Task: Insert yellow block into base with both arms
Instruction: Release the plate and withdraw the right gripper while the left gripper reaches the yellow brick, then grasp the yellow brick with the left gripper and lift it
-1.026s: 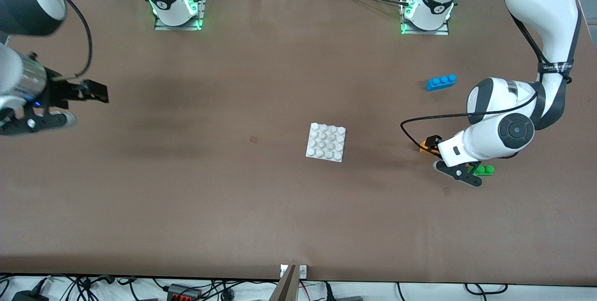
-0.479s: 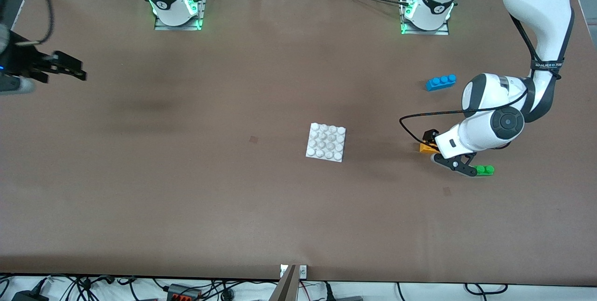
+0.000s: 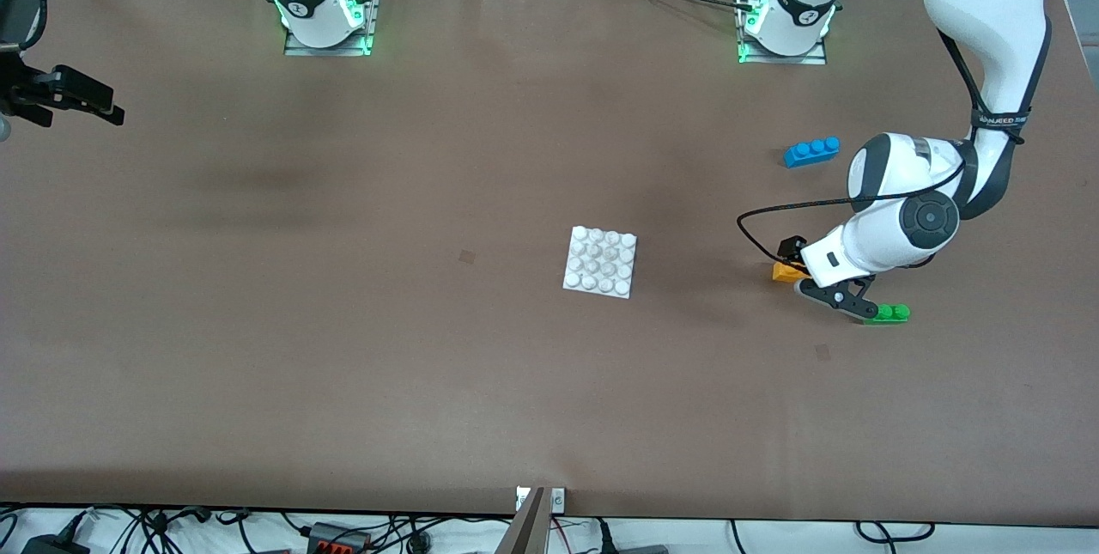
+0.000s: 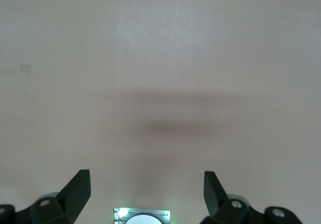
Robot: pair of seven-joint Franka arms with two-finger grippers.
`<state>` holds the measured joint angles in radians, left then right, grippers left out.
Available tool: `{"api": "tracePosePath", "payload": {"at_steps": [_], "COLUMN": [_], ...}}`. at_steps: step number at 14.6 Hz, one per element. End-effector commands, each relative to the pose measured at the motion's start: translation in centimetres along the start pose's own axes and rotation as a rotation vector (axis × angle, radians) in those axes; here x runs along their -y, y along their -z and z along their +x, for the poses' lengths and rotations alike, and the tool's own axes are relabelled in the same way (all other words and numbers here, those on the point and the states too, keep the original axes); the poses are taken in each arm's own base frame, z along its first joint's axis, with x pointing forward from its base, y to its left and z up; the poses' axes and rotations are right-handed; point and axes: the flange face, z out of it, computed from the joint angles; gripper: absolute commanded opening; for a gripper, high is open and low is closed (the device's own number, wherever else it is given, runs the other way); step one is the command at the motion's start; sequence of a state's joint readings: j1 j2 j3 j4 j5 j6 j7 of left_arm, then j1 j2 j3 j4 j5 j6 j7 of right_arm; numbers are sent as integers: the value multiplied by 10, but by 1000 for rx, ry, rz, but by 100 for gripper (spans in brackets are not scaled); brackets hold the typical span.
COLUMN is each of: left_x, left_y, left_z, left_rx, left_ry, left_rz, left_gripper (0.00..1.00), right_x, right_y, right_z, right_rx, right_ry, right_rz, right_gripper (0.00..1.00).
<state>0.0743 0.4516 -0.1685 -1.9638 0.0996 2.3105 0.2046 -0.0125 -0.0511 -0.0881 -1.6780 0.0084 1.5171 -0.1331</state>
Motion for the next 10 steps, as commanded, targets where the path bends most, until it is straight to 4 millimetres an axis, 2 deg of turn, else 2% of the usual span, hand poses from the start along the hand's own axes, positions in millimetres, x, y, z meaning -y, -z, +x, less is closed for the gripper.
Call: {"api": "tracePosePath", "payload": {"at_steps": [1,6,10], "left_x": [-3,-4,-5], "left_y": [-2,-5,-19], "left_z": [-12,-12,-13], "left_rx": [-14,-13,-41], "left_ry": [0,5,18], "left_rz": [19,15,12], "left_gripper": [100,100,100], "right_x": [1,-2,-2], "right_y": [9,5,5], "right_z": [-6,-2,0], "right_rx": [0,3,-5], "right_ry": [4,-5,-3], "right_rz": [-11,1,-2], "right_gripper": [100,100,100]}}
